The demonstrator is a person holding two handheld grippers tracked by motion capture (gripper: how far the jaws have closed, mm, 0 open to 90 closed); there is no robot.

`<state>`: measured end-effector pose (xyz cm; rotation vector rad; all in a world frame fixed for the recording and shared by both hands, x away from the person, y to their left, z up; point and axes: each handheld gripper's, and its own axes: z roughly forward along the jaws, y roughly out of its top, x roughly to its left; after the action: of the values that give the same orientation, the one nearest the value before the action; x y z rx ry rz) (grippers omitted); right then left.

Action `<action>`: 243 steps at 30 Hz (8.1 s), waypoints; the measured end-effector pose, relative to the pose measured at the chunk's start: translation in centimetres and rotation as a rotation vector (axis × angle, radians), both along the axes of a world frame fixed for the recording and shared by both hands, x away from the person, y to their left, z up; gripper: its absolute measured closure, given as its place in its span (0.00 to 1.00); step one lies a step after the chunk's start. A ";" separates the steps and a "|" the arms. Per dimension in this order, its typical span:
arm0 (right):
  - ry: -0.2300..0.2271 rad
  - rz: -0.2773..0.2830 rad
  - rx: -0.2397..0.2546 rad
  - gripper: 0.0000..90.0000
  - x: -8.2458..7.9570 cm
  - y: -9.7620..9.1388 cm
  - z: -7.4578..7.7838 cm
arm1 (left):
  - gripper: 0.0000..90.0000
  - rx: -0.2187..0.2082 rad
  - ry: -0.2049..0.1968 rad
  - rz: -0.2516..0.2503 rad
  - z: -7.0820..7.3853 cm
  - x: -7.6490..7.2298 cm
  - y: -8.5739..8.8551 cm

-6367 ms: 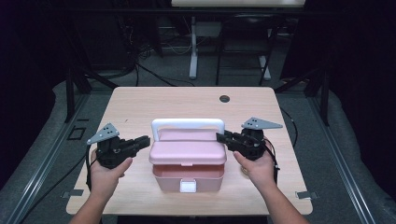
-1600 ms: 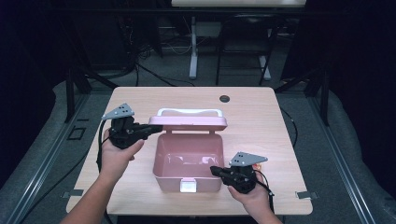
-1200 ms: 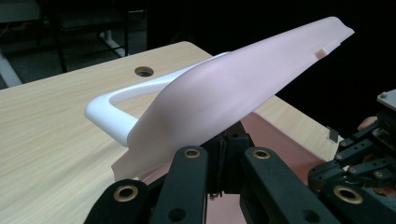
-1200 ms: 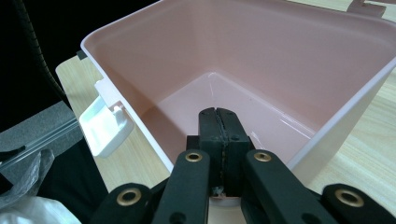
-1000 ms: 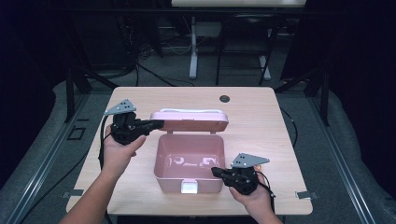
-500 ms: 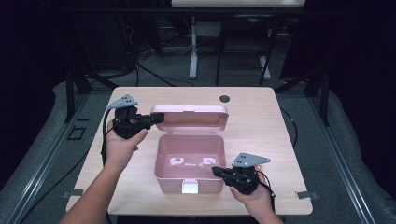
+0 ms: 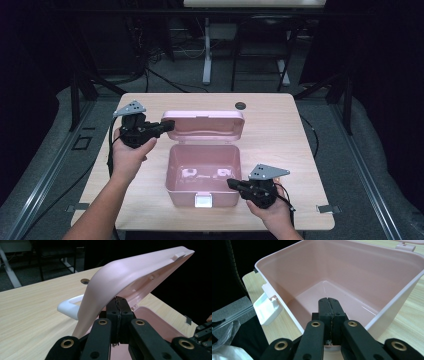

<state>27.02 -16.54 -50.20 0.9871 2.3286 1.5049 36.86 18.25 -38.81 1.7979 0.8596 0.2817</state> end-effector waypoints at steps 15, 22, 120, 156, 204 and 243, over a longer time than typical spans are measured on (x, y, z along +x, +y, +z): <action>-0.009 -0.006 0.000 1.00 -0.1 0.0 -0.1 | 1.00 0.004 0.011 0.008 -0.2 0.5 0.1; -0.009 -0.005 0.004 1.00 -0.1 0.0 -0.1 | 1.00 0.004 0.016 0.014 -0.4 0.8 0.1; -0.067 -0.205 0.062 0.24 1.3 -6.1 3.1 | 0.50 0.046 0.025 0.060 -7.2 -5.1 4.5; 0.164 -0.203 -0.375 0.30 6.3 -8.1 2.5 | 0.35 0.069 -0.019 0.023 -6.4 -5.8 4.2; 0.502 -0.251 -0.689 0.26 10.7 -6.5 0.3 | 0.41 0.061 -0.001 0.040 -6.5 -5.6 4.7; 0.614 -0.200 -0.759 0.16 11.9 -5.3 -3.5 | 0.41 0.061 0.022 0.039 -6.9 -5.3 4.7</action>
<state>38.87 -21.83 -53.68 1.4912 2.7022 0.1620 31.51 22.97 -45.66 1.8450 0.9109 0.3171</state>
